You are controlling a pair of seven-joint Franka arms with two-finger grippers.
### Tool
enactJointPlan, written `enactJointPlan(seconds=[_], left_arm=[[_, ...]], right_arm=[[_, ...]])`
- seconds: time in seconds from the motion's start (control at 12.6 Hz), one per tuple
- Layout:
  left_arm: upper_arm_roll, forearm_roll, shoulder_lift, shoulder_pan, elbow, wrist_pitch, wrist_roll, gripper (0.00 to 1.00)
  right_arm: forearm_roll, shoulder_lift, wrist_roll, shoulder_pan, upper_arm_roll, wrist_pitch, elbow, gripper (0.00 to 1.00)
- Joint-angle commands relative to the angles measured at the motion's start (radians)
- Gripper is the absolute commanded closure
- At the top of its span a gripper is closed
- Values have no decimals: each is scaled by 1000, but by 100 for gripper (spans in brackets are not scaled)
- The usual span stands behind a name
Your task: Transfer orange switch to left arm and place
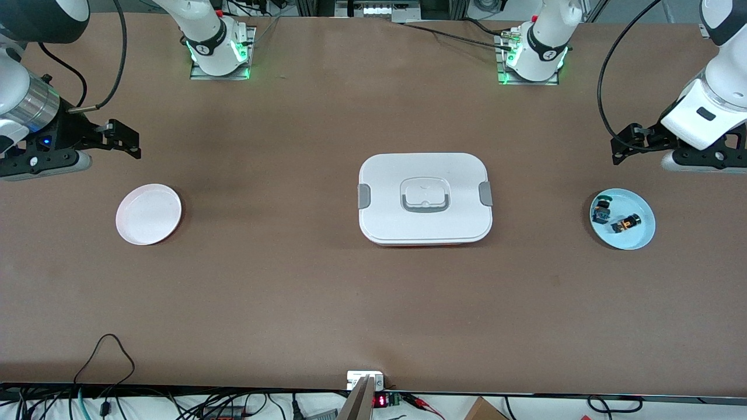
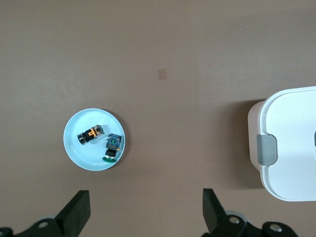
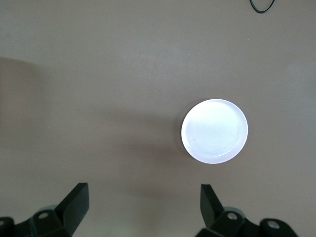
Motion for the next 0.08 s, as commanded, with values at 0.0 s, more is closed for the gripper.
enactJointPlan(seconds=[0.0], left_arm=[[17,-10,-17,-22,-17,12,-1,0]], right_arm=[[17,-10,-15,-17,13,7,-8,0]])
